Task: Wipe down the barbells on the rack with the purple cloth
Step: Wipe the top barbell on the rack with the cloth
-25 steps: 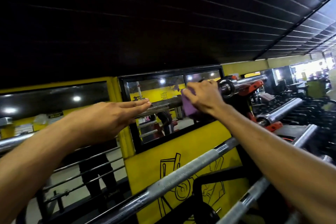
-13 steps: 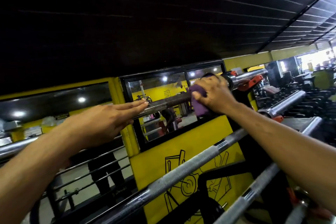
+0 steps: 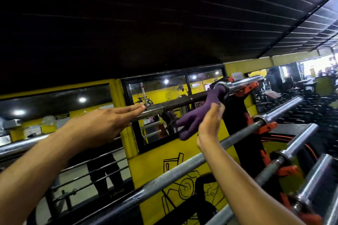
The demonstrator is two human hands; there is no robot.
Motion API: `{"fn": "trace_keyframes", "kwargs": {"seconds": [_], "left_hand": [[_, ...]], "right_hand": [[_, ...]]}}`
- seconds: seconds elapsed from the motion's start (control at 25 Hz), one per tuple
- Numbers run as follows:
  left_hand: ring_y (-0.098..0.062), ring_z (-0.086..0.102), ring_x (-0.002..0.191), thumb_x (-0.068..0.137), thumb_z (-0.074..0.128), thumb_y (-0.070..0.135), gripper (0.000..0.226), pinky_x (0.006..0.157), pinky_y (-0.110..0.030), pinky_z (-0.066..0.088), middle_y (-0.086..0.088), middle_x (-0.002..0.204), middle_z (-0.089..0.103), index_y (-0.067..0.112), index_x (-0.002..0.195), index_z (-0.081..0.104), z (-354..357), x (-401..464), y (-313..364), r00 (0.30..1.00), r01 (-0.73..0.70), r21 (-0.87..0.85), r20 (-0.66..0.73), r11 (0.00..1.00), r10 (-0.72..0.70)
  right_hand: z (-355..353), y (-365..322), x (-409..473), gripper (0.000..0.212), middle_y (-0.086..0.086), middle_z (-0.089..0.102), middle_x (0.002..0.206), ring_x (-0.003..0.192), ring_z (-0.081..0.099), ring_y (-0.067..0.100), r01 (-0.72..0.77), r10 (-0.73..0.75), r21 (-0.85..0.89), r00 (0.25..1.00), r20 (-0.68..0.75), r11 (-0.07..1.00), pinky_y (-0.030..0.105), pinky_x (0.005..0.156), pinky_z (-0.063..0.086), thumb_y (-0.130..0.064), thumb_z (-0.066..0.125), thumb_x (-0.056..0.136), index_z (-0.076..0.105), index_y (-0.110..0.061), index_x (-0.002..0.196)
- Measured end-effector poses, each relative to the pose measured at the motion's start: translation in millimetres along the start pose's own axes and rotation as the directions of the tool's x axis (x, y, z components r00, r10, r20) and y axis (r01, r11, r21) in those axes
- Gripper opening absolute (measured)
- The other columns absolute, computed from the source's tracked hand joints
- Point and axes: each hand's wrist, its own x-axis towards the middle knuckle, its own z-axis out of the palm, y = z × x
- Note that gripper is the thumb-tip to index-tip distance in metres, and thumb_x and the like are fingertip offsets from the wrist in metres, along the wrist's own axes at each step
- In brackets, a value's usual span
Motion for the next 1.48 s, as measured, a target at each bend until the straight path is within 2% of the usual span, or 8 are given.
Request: {"fn": "trace_keyframes", "kwargs": {"seconds": [0.16, 0.36, 0.56, 0.72, 0.96, 1.2, 1.36, 1.48], "left_hand": [[-0.009, 0.047, 0.133, 0.106, 0.031, 0.033, 0.069, 0.106, -0.035, 0.048, 0.039, 0.154, -0.017, 0.060, 0.144, -0.020, 1, 0, -7, 0.999, -0.027, -0.051, -0.033, 0.998, 0.025], [-0.010, 0.043, 0.138, 0.106, 0.031, 0.030, 0.069, 0.109, -0.038, 0.046, 0.041, 0.154, -0.013, 0.059, 0.147, -0.017, 8, 2, -13, 0.994, -0.090, -0.053, -0.073, 0.995, 0.086], [-0.012, 0.048, 0.134, 0.105, 0.032, 0.033, 0.070, 0.103, -0.040, 0.050, 0.041, 0.155, -0.009, 0.062, 0.145, -0.018, 10, 2, -13, 0.992, -0.099, -0.063, -0.084, 0.993, 0.093], [-0.009, 0.040, 0.139, 0.107, 0.031, 0.029, 0.066, 0.109, -0.033, 0.044, 0.037, 0.154, -0.011, 0.055, 0.150, -0.012, 6, -2, -9, 0.991, -0.086, -0.044, -0.111, 0.995, 0.081], [-0.005, 0.050, 0.125, 0.107, 0.031, 0.021, 0.066, 0.089, -0.018, 0.043, 0.034, 0.157, -0.009, 0.048, 0.154, -0.007, 3, -1, -3, 0.996, -0.041, -0.045, -0.076, 0.998, 0.037], [-0.009, 0.052, 0.125, 0.107, 0.033, 0.031, 0.065, 0.099, -0.027, 0.046, 0.035, 0.156, -0.010, 0.050, 0.152, -0.009, 1, 1, -3, 0.998, -0.029, -0.046, -0.056, 0.999, 0.027], [-0.009, 0.055, 0.121, 0.108, 0.033, 0.030, 0.064, 0.097, -0.029, 0.052, 0.036, 0.155, -0.009, 0.050, 0.153, -0.007, 0, -1, -3, 0.997, -0.029, -0.048, -0.076, 0.998, 0.025], [-0.004, 0.052, 0.121, 0.107, 0.034, 0.029, 0.064, 0.098, -0.030, 0.050, 0.039, 0.154, -0.006, 0.052, 0.154, -0.003, 2, 0, -6, 0.995, -0.053, -0.052, -0.082, 0.997, 0.048]], "right_hand": [[-5, -33, 27, 0.039, 0.002, 0.051, 0.066, 0.074, 0.053, 0.021, -0.253, 0.320, 0.398, 0.941, -0.109, 0.882, 0.028, 0.069, 0.047, -0.038, 0.030, 0.100, 0.043, -0.023, 0.067], [34, -45, 82, 0.046, 0.011, 0.051, 0.035, 0.075, 0.068, 0.027, -0.371, 0.394, 0.133, 0.883, -0.256, 0.919, 0.033, 0.057, 0.042, -0.040, 0.034, 0.101, 0.055, -0.016, 0.067], [59, -19, 10, 0.044, 0.012, 0.067, 0.085, 0.083, 0.066, 0.026, -0.495, 0.496, 0.122, 0.868, 0.024, 0.860, 0.041, 0.086, 0.055, -0.046, 0.038, 0.100, 0.064, -0.013, 0.088], [59, -28, 14, 0.049, 0.012, 0.067, 0.091, 0.090, 0.067, 0.027, -0.421, 0.441, 0.249, 0.897, -0.029, 0.872, 0.040, 0.094, 0.053, -0.052, 0.036, 0.103, 0.061, -0.011, 0.096], [39, -43, 69, 0.043, -0.003, 0.062, 0.045, 0.080, 0.066, 0.021, -0.362, 0.412, 0.245, 0.889, -0.199, 0.899, 0.026, 0.063, 0.048, -0.042, 0.040, 0.103, 0.062, -0.017, 0.076], [37, -23, 47, 0.050, 0.006, 0.075, 0.094, 0.089, 0.072, 0.023, -0.446, 0.443, 0.054, 0.895, 0.057, 0.894, 0.042, 0.086, 0.059, -0.060, 0.050, 0.097, 0.071, -0.014, 0.099], [33, -18, 53, 0.051, 0.002, 0.075, 0.074, 0.077, 0.075, 0.017, -0.441, 0.437, 0.031, 0.896, 0.081, 0.897, 0.034, 0.073, 0.057, -0.060, 0.051, 0.096, 0.069, -0.013, 0.093], [29, -13, 26, 0.054, 0.012, 0.076, 0.100, 0.092, 0.073, 0.026, -0.478, 0.498, -0.139, 0.827, 0.262, 0.867, 0.032, 0.071, 0.055, -0.055, 0.049, 0.098, 0.073, -0.008, 0.106]]}}
